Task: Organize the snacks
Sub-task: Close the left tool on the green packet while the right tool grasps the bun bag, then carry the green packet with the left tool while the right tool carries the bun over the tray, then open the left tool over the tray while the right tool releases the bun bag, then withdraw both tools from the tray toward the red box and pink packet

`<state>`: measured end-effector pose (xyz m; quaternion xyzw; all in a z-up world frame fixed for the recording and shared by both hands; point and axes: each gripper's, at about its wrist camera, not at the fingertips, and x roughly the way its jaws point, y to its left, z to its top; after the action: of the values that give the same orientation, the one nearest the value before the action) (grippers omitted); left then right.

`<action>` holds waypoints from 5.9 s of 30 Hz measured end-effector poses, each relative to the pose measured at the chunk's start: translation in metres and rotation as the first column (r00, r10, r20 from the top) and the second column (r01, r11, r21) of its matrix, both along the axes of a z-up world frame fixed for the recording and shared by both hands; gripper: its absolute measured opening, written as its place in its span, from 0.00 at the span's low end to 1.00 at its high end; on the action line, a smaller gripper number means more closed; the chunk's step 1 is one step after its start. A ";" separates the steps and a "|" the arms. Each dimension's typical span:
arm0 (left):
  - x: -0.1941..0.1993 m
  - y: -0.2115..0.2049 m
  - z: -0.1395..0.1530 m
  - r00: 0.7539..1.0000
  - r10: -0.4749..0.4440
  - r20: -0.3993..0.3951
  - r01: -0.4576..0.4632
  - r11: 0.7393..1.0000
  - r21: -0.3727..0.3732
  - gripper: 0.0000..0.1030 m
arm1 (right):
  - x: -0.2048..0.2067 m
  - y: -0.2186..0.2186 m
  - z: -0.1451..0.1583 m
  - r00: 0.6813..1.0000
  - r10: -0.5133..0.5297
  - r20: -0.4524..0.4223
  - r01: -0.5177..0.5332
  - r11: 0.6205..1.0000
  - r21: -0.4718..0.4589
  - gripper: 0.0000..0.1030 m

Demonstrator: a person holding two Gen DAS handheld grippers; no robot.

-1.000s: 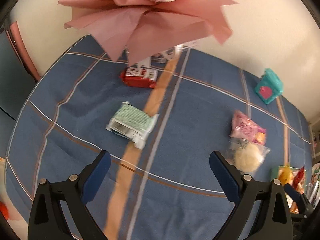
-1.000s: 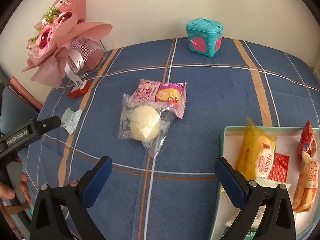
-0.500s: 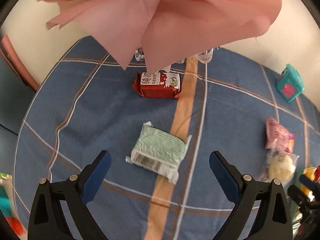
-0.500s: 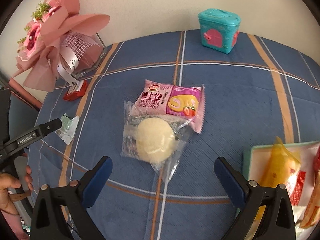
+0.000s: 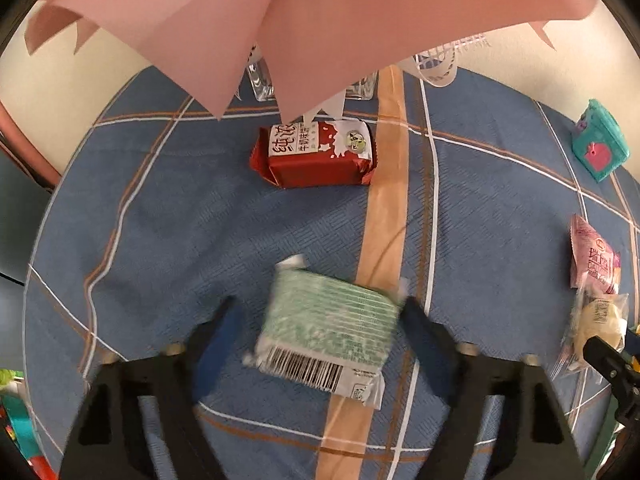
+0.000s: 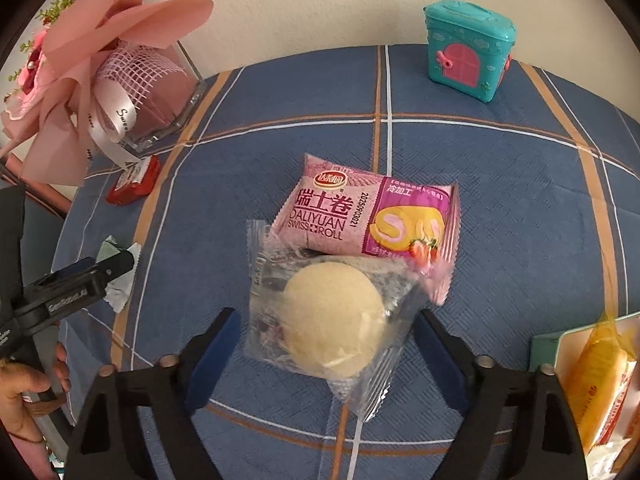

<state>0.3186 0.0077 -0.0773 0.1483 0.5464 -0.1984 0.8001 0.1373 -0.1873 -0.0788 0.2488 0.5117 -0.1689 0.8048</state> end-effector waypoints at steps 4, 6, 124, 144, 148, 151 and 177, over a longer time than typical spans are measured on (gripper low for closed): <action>-0.002 -0.001 -0.004 1.000 -0.007 0.009 0.007 1.000 0.013 0.62 | -0.003 -0.001 0.000 1.000 -0.004 0.006 0.004 1.000 0.007 0.67; -0.008 -0.001 -0.002 1.000 -0.007 0.010 0.007 1.000 0.013 0.59 | -0.005 -0.001 0.001 1.000 -0.004 0.009 0.004 1.000 0.012 0.64; -0.351 -0.294 0.061 0.926 -0.377 0.007 0.369 0.903 -0.221 0.65 | -0.308 -0.201 0.030 0.860 -0.509 -0.032 0.506 0.859 -0.075 0.69; -0.330 -0.234 0.137 0.956 -0.283 0.073 0.292 0.924 -0.249 0.67 | -0.307 -0.151 0.103 0.901 -0.431 0.055 0.434 0.891 -0.133 0.77; -0.324 -0.215 0.141 0.966 -0.244 0.084 0.257 0.936 -0.239 0.67 | -0.303 -0.137 0.105 0.913 -0.404 0.063 0.409 0.904 -0.125 0.77; -0.322 -0.201 0.142 0.970 -0.222 0.096 0.238 0.946 -0.219 0.67 | -0.300 -0.126 0.104 0.922 -0.384 0.051 0.388 0.913 -0.129 0.77; -0.292 -0.137 0.126 0.989 -0.113 0.099 0.125 0.984 -0.124 0.86 | -0.264 -0.074 0.098 0.961 -0.274 0.032 0.276 0.946 -0.168 1.00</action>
<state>0.0267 -0.1296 0.0484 0.1372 0.4854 -0.2742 0.8188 -0.1270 -0.2613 0.0190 0.2484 0.4523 -0.3217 0.7938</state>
